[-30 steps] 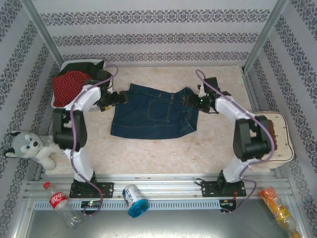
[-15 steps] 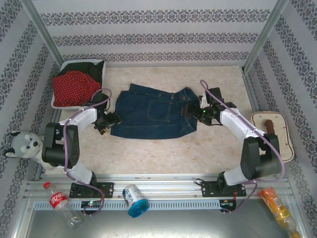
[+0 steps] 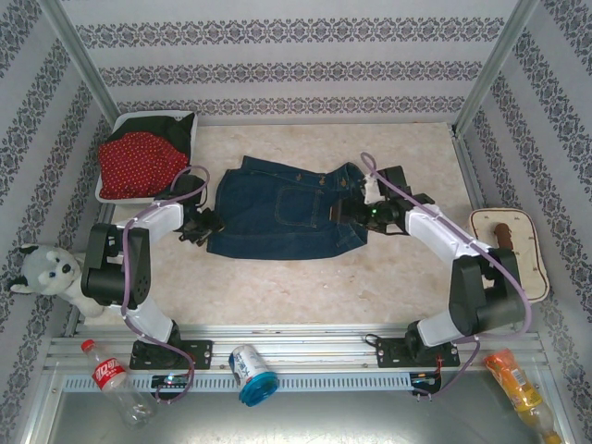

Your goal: Fold and stack the skirts

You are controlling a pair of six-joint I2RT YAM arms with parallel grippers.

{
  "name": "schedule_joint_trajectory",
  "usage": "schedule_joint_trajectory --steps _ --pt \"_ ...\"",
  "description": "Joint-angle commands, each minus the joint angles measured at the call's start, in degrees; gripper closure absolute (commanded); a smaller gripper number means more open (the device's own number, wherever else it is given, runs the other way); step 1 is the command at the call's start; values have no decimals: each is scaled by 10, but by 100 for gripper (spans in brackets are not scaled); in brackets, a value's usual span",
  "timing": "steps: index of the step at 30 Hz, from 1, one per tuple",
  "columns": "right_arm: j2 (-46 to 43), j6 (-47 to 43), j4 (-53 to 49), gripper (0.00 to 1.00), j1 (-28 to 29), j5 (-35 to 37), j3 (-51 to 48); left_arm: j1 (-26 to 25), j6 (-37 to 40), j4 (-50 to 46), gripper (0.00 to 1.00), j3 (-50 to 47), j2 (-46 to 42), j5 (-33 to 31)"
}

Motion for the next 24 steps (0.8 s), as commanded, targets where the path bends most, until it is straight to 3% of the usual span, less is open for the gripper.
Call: schedule_joint_trajectory --steps 1,9,17,22,24 --pt "28 -76 -35 5 22 28 22 1 17 15 58 -10 -7 20" --pt "71 -111 -32 23 27 49 19 1 53 16 57 -26 -17 43" --pt "91 -121 -10 63 26 35 29 2 73 16 66 -23 -16 51" --pt "72 -129 3 94 17 20 27 2 99 -10 96 -2 -31 38" --pt "32 -122 15 100 0 3 20 7 112 -31 100 9 -60 23"
